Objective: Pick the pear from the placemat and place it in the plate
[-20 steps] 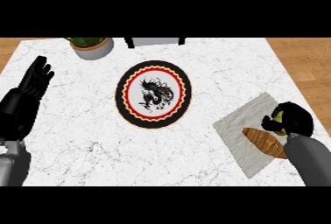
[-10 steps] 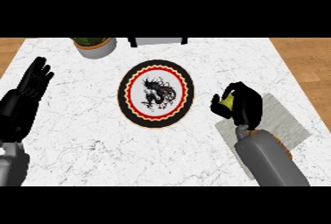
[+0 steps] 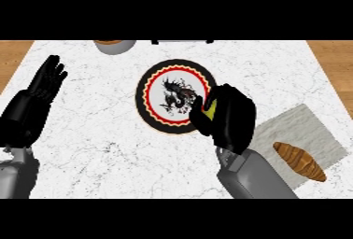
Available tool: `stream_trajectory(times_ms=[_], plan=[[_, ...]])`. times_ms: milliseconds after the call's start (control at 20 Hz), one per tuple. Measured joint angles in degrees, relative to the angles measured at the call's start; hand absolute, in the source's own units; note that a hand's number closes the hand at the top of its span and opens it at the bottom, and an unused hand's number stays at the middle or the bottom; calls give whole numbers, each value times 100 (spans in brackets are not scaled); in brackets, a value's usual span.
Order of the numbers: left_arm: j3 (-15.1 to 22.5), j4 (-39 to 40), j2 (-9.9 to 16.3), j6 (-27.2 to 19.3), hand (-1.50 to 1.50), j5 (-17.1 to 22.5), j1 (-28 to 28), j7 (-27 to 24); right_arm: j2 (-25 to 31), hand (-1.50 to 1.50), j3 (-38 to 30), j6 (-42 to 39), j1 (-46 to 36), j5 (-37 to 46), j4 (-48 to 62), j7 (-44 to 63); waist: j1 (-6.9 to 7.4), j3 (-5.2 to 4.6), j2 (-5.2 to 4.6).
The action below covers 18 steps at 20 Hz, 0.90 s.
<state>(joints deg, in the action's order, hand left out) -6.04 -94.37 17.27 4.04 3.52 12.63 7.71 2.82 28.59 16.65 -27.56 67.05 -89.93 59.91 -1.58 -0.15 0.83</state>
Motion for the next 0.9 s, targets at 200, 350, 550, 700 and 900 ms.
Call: stream_trajectory(times_ms=[200,350,550,700,900], plan=[[63,41,-74,0,0,-49,182,5,-150,150,-33,-148,-668,-135,302,205,136,7,-55],[106,98,-115,15,0,-58,340,65,-199,150,-193,-20,-1170,-447,910,167,209,11,-83],[156,109,-169,32,0,-88,378,36,-229,150,-472,282,-1793,-812,1943,25,304,12,-111],[160,146,-187,61,0,-102,379,-37,-237,150,-533,567,-2149,-1027,2748,-63,357,12,-126],[153,159,-193,88,0,-91,460,12,-248,150,-621,930,-2589,-1364,3854,-257,405,13,-142]])
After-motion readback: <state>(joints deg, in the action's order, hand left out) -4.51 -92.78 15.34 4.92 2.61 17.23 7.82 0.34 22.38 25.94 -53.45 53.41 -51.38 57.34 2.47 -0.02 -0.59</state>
